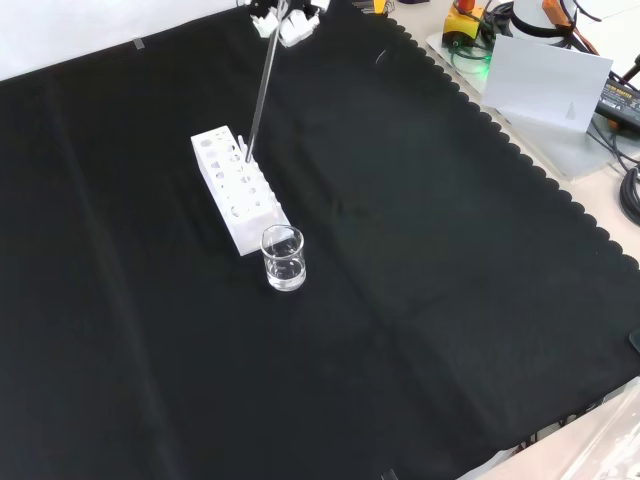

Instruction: Stir in the beaker to the left of the white test tube rack with the glass rod.

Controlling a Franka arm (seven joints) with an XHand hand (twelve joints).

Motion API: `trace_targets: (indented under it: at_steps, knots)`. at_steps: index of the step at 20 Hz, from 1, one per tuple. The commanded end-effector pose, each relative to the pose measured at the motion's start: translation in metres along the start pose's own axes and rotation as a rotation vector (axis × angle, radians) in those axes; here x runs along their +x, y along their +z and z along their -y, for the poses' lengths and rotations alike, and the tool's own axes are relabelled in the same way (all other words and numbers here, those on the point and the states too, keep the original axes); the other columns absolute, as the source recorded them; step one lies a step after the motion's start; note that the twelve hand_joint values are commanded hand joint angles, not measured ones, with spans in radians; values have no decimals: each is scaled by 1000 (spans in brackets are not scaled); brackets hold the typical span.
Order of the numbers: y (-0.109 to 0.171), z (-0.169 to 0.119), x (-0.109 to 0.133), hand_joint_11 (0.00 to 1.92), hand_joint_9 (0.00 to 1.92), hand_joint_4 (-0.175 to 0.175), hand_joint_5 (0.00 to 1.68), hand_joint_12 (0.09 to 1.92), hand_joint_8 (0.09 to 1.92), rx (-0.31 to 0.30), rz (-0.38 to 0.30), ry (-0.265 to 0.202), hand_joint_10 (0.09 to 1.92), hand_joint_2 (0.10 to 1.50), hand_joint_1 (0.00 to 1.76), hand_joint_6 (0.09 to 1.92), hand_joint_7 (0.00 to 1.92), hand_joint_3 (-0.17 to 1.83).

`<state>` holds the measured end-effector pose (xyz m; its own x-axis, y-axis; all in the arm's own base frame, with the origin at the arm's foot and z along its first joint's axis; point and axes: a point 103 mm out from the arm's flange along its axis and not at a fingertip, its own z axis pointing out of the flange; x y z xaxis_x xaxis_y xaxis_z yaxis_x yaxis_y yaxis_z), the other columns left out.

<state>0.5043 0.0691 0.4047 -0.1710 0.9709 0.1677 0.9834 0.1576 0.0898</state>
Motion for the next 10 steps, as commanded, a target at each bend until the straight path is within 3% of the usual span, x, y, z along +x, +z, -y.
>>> trace_targets:
  at_steps: [1, 10]
  knots:
    - [16, 8, 15, 1885, 1910, -175, 1291, 443, 888, 28, -7, -50, 536, 548, 1224, 728, 1622, 856]
    - [36, 11, 39, 1884, 1912, -175, 1292, 447, 888, 59, -4, -118, 534, 548, 1224, 726, 1622, 856]
